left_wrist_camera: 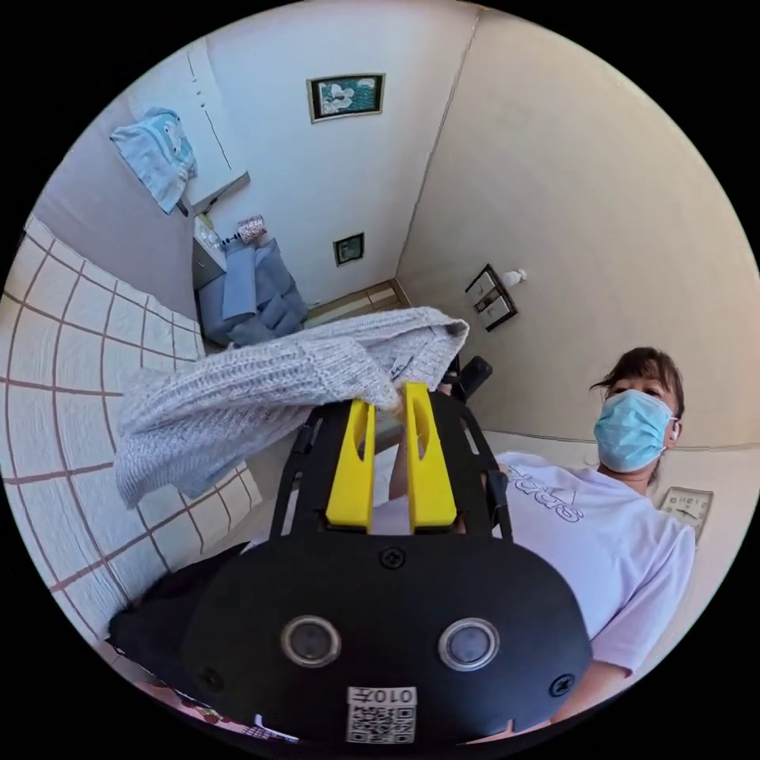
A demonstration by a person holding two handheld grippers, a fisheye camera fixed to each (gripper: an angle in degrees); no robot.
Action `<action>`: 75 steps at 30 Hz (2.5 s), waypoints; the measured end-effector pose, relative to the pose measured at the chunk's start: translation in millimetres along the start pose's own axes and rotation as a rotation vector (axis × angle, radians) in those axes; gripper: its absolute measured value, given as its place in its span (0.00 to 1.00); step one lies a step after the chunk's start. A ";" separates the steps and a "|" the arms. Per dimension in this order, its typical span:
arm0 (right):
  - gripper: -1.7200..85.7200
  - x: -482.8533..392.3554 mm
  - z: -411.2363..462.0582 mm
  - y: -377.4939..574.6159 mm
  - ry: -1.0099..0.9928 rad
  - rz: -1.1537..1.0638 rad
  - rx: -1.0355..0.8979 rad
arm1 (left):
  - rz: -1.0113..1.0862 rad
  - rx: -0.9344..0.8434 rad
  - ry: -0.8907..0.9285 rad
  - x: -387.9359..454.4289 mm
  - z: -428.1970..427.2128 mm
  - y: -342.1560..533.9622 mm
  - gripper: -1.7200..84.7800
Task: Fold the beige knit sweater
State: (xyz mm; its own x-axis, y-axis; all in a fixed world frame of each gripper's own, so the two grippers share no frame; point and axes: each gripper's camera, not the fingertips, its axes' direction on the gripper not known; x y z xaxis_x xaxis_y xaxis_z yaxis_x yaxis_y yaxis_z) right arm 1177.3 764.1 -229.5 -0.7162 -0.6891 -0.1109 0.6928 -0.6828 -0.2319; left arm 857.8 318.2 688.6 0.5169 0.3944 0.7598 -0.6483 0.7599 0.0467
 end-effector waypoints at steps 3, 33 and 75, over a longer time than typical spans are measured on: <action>0.06 -11.2 -18.4 -2.0 0.079 0.046 0.095 | 0.031 -0.041 0.083 -11.3 9.8 15.9 0.11; 0.07 -169.1 -70.0 8.8 0.093 0.046 0.323 | 0.628 -0.101 -1.025 -17.1 94.1 121.6 0.16; 0.07 -214.9 -117.7 -44.0 0.158 0.126 0.213 | 0.560 -0.045 -1.067 -68.0 122.9 73.8 0.08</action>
State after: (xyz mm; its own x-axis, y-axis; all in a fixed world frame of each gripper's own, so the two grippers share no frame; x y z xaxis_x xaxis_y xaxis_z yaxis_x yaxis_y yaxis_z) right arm 1290.8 970.8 -309.1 -0.6158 -0.7369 -0.2789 0.7674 -0.6412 -0.0002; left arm 706.1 284.0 720.2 -0.5660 0.0653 0.8218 -0.6041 0.6455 -0.4673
